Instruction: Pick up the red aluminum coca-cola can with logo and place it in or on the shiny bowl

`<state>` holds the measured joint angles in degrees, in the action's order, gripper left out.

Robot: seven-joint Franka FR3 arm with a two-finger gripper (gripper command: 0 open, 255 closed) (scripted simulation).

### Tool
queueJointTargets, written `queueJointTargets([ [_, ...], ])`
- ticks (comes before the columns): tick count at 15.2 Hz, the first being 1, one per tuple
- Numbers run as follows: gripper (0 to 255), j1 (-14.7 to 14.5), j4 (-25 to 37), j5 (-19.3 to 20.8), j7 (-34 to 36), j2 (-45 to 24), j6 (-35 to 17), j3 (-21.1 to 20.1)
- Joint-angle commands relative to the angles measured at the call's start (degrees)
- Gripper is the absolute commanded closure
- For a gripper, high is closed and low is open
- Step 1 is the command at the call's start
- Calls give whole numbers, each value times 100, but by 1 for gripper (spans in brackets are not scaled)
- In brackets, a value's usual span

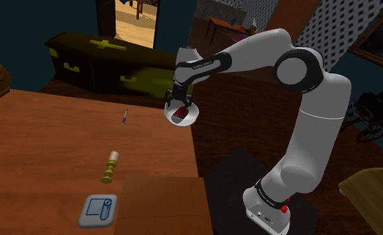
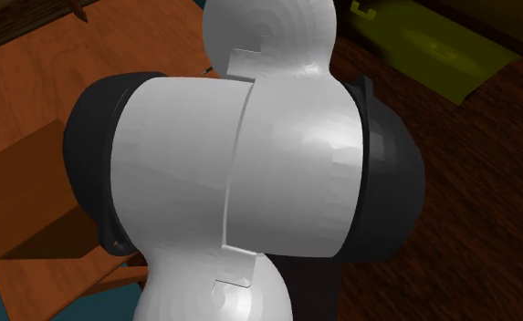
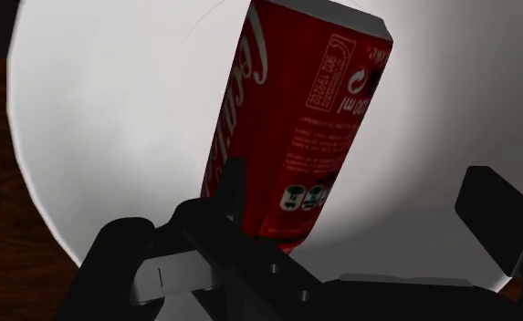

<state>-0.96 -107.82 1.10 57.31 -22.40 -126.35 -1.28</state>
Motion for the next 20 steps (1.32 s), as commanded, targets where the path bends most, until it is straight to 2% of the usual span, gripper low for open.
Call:
queueJointTargets([
  [1, 0, -3, 42, 2, 3, -258, -27, 1],
  [3, 0, -3, 42, 2, 3, -258, -27, 1],
  [4, 255, -5, 115, 0, 4, -300, 4, 0],
  [7, 255, -64, 146, 0, 87, -257, 81, -29],
  [10, 255, 0, -109, -8, -7, -89, -13, -4],
  [12, 255, -7, -329, -6, 6, -48, -192, -8],
  [13, 255, 19, -200, 6, -2, 253, -363, 22],
  [14, 0, 19, -200, 6, -2, 253, -363, 22],
  [16, 0, -91, -760, 77, 340, 580, -661, 41],
  [20, 0, -90, -820, 87, 346, 383, -919, 45],
])
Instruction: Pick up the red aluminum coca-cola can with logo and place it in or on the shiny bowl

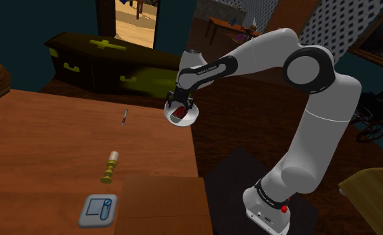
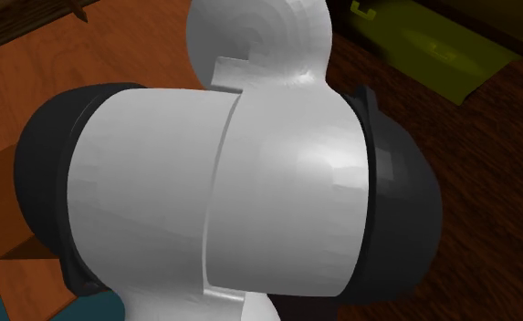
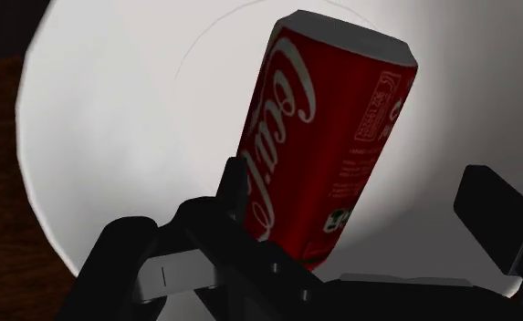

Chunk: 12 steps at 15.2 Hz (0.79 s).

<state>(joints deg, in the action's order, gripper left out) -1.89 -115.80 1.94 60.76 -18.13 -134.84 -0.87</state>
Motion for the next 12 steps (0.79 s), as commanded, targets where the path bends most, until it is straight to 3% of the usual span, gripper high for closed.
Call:
queueJointTargets([
  [1, 0, 4, -34, 5, 3, -96, -133, 6],
  [11, 0, 6, -60, 14, 8, -232, -295, 7],
  [12, 255, 15, -69, 11, -5, -226, -298, 10],
])
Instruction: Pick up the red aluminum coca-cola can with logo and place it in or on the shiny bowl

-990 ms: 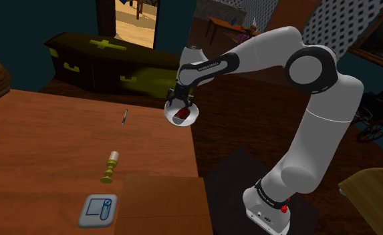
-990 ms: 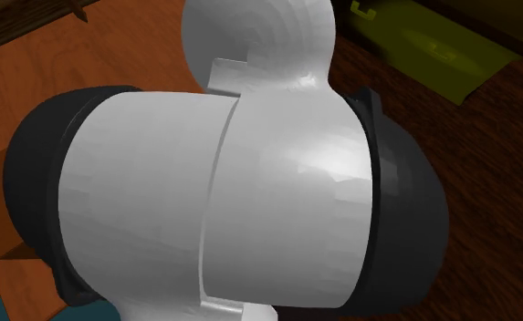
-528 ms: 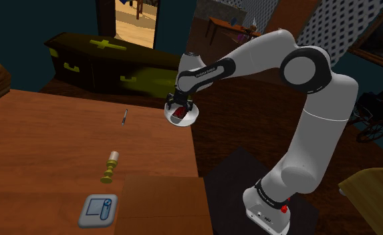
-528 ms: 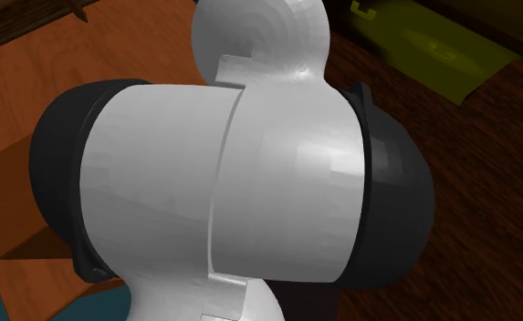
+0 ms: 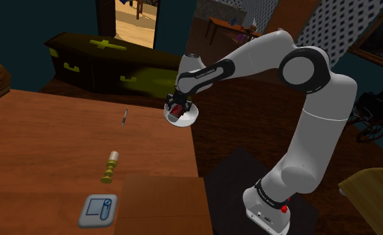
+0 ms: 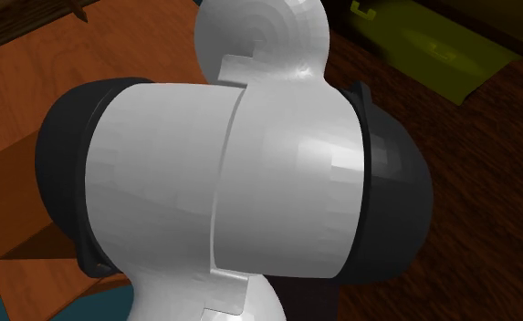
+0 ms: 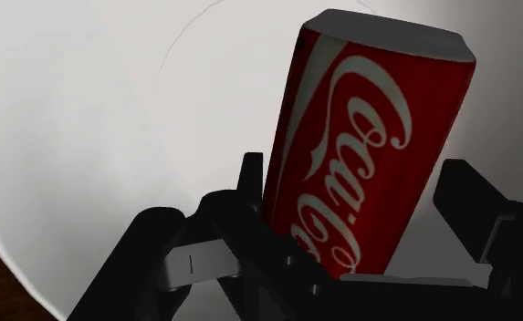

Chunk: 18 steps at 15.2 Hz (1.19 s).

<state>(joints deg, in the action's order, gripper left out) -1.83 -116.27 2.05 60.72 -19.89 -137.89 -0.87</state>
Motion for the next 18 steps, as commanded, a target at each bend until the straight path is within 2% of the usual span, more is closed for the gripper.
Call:
queueJointTargets([
  [1, 255, 8, -27, 1, 1, -53, -3, 9],
  [9, 255, 0, -12, 3, 12, -56, 9, 7],
  [18, 255, 5, 131, -21, -13, 384, 591, -3],
])
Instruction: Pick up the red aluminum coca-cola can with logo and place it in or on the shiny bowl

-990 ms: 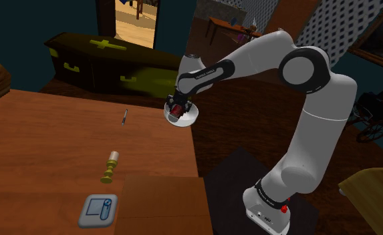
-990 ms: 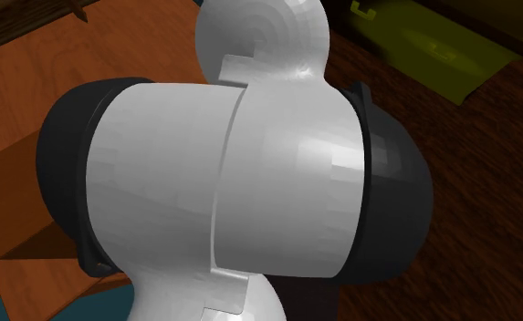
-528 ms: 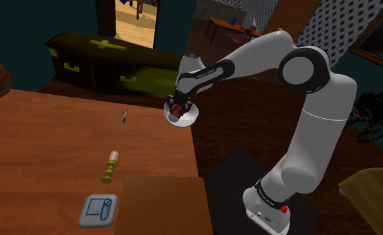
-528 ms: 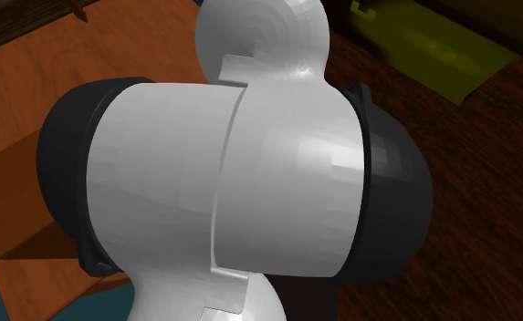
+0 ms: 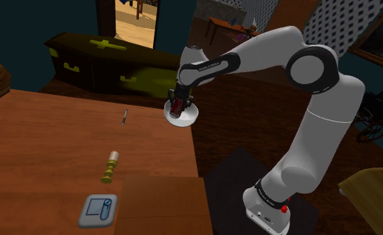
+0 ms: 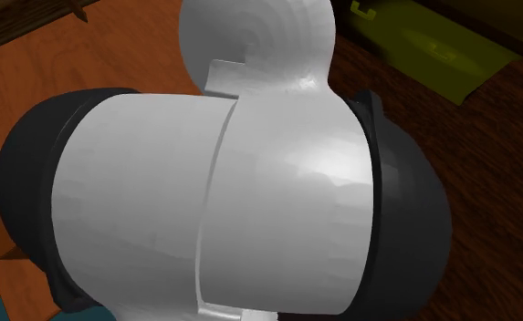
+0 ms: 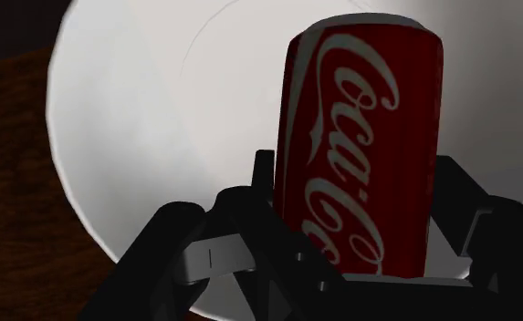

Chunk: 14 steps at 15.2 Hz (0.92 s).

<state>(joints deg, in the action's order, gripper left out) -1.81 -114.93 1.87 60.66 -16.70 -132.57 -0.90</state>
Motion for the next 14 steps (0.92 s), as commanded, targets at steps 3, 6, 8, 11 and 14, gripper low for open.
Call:
queueJointTargets([
  [3, 255, 4, 66, -10, -14, 194, 260, -2],
  [6, 255, 5, 147, -17, -22, 316, 463, -4],
  [8, 255, 6, 208, -21, -26, 392, 599, -5],
  [11, 255, 6, 308, -27, -33, 499, 806, -7],
  [14, 255, 6, 420, -33, -40, 596, 1014, -8],
])
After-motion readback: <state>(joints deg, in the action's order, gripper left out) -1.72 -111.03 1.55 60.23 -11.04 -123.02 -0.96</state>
